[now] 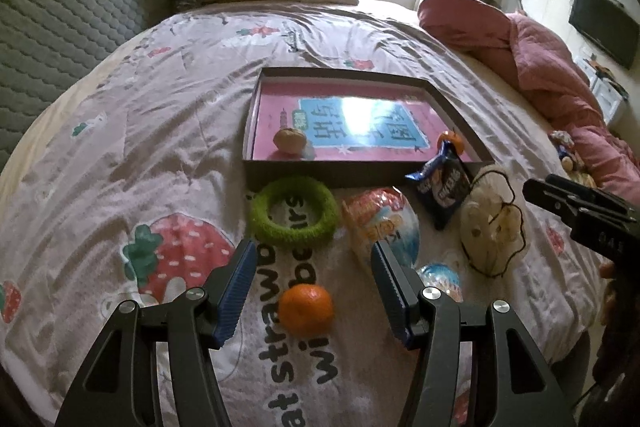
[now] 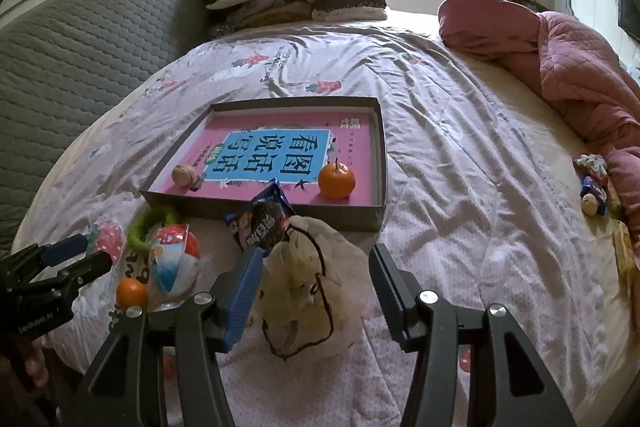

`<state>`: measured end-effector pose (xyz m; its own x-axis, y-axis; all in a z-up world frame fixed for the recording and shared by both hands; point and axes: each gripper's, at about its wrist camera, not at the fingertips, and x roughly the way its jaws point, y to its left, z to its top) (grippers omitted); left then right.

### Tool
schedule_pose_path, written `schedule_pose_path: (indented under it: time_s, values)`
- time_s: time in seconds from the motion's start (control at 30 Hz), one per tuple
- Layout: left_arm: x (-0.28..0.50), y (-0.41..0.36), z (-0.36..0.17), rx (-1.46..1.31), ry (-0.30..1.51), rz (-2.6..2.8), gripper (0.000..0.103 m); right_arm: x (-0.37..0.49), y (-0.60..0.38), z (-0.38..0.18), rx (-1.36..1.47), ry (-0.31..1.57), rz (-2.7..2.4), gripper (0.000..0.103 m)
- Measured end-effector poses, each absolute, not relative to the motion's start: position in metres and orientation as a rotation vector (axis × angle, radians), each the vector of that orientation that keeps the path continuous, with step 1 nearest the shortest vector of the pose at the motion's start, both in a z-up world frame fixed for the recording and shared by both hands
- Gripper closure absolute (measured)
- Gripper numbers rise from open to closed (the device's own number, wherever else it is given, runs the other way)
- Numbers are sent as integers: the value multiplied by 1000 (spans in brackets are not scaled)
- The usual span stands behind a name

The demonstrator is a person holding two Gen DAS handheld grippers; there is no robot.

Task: Organize objects
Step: 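Lift both open tools up and back away from the pink tray, then move the left tool to the wrapped toy egg while the right tool approaches the white mesh bag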

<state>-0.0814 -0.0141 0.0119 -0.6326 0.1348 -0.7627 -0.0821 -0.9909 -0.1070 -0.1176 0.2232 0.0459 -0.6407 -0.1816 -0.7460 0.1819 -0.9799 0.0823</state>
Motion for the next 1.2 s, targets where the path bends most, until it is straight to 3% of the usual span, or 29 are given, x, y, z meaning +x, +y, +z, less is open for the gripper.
schedule_pose_path:
  time_s: [1.2]
  values:
    - [-43,37,-9,-1230,7,2630,42,-95,229,13,1275,3,-2658,48]
